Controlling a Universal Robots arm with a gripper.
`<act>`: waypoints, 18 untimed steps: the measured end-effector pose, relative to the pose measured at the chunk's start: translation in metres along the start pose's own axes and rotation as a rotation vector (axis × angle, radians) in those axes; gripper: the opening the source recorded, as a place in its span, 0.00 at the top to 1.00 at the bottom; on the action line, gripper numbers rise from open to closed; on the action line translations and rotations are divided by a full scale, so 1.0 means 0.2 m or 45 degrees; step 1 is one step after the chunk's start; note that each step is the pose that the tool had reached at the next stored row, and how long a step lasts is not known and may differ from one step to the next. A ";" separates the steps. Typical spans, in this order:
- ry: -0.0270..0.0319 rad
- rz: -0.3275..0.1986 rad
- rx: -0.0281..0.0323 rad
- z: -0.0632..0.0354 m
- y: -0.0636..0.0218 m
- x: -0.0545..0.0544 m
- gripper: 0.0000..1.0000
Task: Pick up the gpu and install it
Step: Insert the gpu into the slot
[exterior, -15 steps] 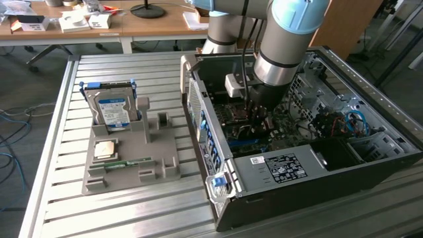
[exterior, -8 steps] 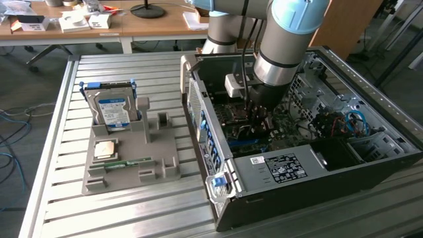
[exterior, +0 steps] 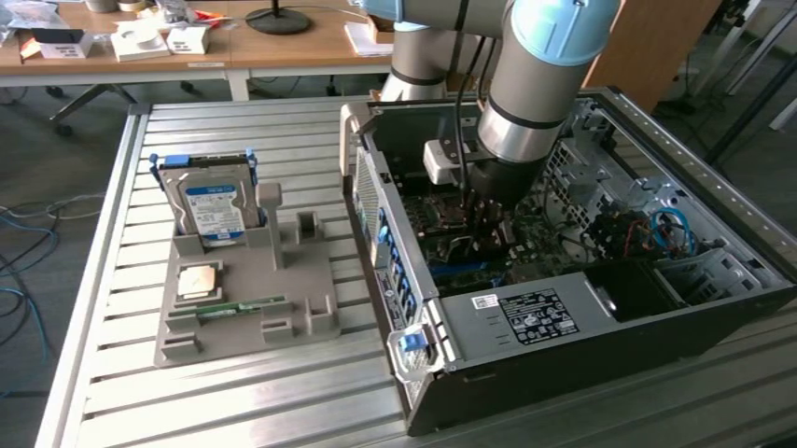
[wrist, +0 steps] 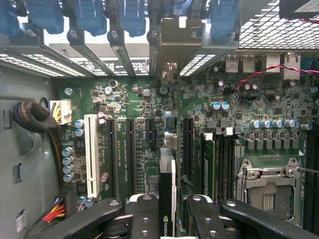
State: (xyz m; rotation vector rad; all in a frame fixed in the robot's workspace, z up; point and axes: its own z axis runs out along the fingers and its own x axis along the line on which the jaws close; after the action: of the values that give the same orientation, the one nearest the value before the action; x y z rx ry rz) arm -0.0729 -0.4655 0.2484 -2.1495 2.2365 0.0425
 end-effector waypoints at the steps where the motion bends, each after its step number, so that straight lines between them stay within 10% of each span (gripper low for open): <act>1: 0.0000 0.000 0.0000 0.000 0.000 0.00 0.74; 18: -0.0016 0.000 0.0001 0.012 0.000 0.00 0.74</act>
State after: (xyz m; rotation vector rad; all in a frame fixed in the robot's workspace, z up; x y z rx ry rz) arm -0.0730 -0.4654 0.2460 -2.1488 2.2358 0.0438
